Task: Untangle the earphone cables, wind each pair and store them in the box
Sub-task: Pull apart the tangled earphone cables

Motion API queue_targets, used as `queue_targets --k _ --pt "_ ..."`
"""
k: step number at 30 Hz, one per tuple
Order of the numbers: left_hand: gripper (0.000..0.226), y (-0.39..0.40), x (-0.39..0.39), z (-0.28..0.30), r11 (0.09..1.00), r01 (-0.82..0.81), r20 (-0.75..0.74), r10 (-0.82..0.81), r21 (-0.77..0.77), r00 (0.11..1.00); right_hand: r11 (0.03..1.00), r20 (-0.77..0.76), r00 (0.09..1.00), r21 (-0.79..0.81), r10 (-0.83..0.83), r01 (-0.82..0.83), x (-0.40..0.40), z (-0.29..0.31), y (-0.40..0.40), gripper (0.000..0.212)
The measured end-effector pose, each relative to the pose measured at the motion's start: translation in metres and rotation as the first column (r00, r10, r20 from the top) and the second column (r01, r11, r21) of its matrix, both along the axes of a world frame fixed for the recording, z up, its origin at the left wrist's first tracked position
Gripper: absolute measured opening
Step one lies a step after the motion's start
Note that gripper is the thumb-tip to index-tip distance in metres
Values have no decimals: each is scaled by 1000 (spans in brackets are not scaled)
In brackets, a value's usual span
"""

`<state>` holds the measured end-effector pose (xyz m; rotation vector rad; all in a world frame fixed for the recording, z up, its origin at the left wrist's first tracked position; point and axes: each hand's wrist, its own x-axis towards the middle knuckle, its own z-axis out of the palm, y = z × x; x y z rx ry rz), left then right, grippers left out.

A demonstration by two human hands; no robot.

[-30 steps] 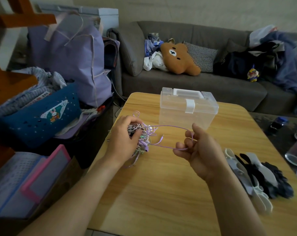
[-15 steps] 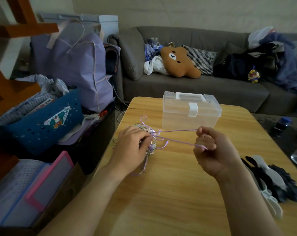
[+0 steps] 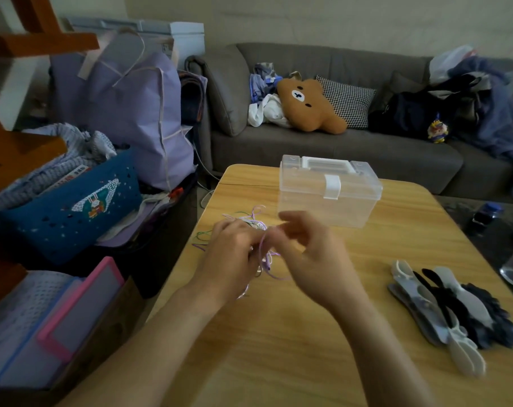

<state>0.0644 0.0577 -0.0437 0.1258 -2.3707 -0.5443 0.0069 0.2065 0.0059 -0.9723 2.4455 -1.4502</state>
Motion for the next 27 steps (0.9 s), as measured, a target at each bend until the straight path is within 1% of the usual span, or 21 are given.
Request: queue_targets --k 2,5,7,8,9,11,12,15,19,22,25,27 --pt "21 4 0 -1 1000 -2 -15 2 -17 1000 999 -15 999 13 31 -30 2 -4 -5 16" --pt "25 8 -1 -2 999 25 -18 -25 -24 1000 998 21 998 -30 -59 59 -3 -7 -3 2" --pt "25 8 -4 -4 999 20 8 -20 -41 1000 994 17 994 -14 -106 106 -8 -7 -1 9" --pt "22 7 -6 -5 999 20 20 -19 -35 1000 992 70 991 -48 -116 119 -11 -7 0 11" --pt "17 6 -7 -8 1000 23 25 -22 -18 999 982 178 978 -131 -108 132 -12 -6 1 12" --pt "10 6 -9 -12 999 25 28 -26 24 999 922 403 914 -330 -57 203 -14 -1 3 12" --pt "11 6 -9 -13 999 25 23 -26 39 999 884 464 885 -398 -36 244 -15 3 4 14" --pt "10 4 -9 -13 997 24 -2 -24 69 1000 784 531 847 -512 -32 350 -18 11 11 21" --pt "15 3 -8 -10 999 -8 15 8 38 1000 637 584 803 -577 -117 512 -25 17 20 17" --pt "21 5 -6 -6 999 -20 0 20 36 1000 547 632 767 -607 -108 577 -27 18 27 16" --pt "20 6 -7 -3 999 8 -7 -8 45 1000 459 671 736 -628 -90 628 -25 20 28 18" --pt "20 8 -4 -2 997 49 -23 -48 64 999 415 735 677 -603 -43 681 -29 19 30 17"
